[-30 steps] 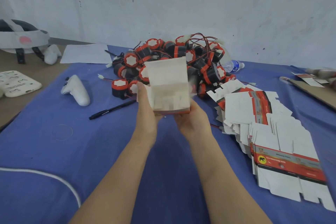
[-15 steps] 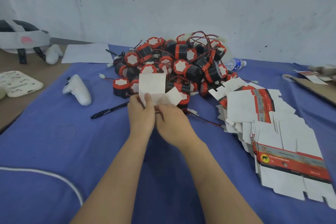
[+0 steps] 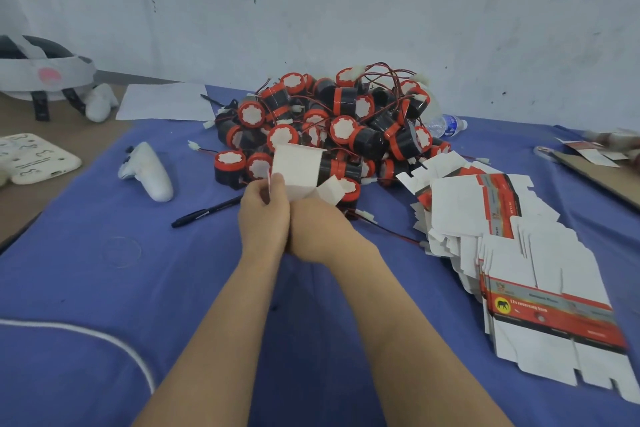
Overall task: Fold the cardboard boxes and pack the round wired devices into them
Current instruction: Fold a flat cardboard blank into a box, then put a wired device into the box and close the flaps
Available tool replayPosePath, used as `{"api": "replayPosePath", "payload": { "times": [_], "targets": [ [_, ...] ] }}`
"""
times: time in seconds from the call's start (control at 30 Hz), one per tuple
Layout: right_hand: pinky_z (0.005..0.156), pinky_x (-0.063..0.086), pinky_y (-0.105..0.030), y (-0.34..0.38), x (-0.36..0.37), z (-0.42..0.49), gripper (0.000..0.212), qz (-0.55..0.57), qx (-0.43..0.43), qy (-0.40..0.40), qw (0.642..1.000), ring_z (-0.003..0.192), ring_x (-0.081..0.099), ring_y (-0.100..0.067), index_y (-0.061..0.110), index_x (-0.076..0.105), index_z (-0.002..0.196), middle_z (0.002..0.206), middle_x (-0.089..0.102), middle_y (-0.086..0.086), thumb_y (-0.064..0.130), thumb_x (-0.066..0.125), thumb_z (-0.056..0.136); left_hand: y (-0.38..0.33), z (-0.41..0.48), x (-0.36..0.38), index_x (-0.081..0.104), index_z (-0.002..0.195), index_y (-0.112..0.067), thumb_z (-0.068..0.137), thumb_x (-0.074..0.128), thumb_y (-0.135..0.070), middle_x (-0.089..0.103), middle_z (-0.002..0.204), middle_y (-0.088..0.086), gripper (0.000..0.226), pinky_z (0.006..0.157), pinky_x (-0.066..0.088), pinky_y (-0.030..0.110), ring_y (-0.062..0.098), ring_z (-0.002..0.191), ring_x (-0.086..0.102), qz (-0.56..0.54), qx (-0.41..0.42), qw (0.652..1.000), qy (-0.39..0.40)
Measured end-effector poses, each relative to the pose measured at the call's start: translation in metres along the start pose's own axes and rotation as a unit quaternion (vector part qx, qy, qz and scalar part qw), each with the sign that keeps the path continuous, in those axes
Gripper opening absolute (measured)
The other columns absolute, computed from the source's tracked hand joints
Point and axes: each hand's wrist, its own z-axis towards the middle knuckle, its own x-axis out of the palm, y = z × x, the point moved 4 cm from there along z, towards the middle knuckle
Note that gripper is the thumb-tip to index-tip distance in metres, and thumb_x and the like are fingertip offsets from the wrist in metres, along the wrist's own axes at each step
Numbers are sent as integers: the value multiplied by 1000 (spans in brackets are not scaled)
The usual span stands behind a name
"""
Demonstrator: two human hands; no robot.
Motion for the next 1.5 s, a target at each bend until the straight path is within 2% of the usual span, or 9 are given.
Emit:
{"api": "replayPosePath", "payload": {
  "times": [0.13, 0.27, 0.47, 0.73, 0.87, 1.0, 1.13, 1.33, 1.5],
  "targets": [
    [84, 49, -29, 0, -5, -4, 21, 215, -48, -106, 970, 93, 61, -19, 4, 71, 102, 107, 69, -8, 7, 55, 89, 2, 7, -22, 51, 96, -12, 98, 44, -25, 55, 100, 4, 15, 75, 42, 33, 19, 89, 52, -42, 5, 990, -134],
    [79, 38, -13, -52, -26, -22, 27, 326, 142, -375, 856, 96, 55, -9, 15, 69, 109, 114, 64, -2, 7, 50, 92, 6, 11, -36, 46, 87, -17, 94, 43, -21, 51, 95, 1, 9, 66, 38, 26, 13, 76, 47, -122, -18, 969, -214],
    [103, 39, -47, -97, 16, -10, 77, 190, 317, -110, 923, 129, 39, -36, 12, 25, 148, 142, 41, -15, 50, 58, 89, 5, 9, -32, 48, 99, -14, 97, 40, -21, 50, 83, -9, 11, 51, 37, 11, 3, 69, 46, -207, -48, 954, -209],
    [93, 45, -45, -96, 15, 10, 70, 219, 354, -179, 892, 113, 53, -32, 7, 37, 131, 125, 55, -11, 52, 63, 83, 5, 3, -23, 37, 67, -19, 94, 42, -20, 40, 66, -6, 27, 52, 31, 21, 10, 61, 36, -157, -52, 975, -150],
    [66, 43, -27, -100, -8, 1, 47, 455, 324, -344, 755, 79, 55, -11, 14, 46, 110, 100, 60, 1, 42, 69, 80, 5, 3, -15, 37, 67, -20, 95, 44, -22, 41, 66, -4, 29, 53, 28, 27, 12, 61, 38, -89, -56, 990, -91],
    [78, 46, -12, -104, -43, -21, 56, 532, 243, -496, 642, 92, 56, 3, 20, 44, 129, 110, 55, 12, 40, 69, 83, 7, -3, 4, 44, 72, -18, 96, 43, -27, 48, 71, -3, 26, 53, 29, 29, 11, 64, 43, 40, -31, 999, 20],
    [97, 46, -19, -90, -74, -46, 60, 435, 150, -566, 684, 118, 51, -8, 16, 42, 136, 127, 50, 7, 30, 71, 84, 9, -6, 13, 47, 81, -20, 100, 38, -39, 52, 81, -6, 28, 55, 33, 27, 10, 73, 49, 66, -34, 996, 58],
    [100, 42, -29, -45, -65, -47, 67, 211, 3, -246, 946, 120, 49, -17, 23, 44, 140, 129, 50, 0, 28, 74, 80, 11, -4, 17, 55, 97, -16, 99, 30, -53, 56, 86, -6, 44, 62, 40, 27, 8, 75, 51, 21, -37, 997, 67],
    [97, 44, -33, -41, -29, -32, 63, 182, 75, -128, 972, 120, 52, -22, 15, 39, 140, 135, 54, -3, 29, 69, 86, 18, -2, 20, 62, 96, -30, 98, 27, -59, 66, 101, -5, 46, 88, 51, 38, 15, 96, 63, -34, -77, 993, 86]
  ]
}}
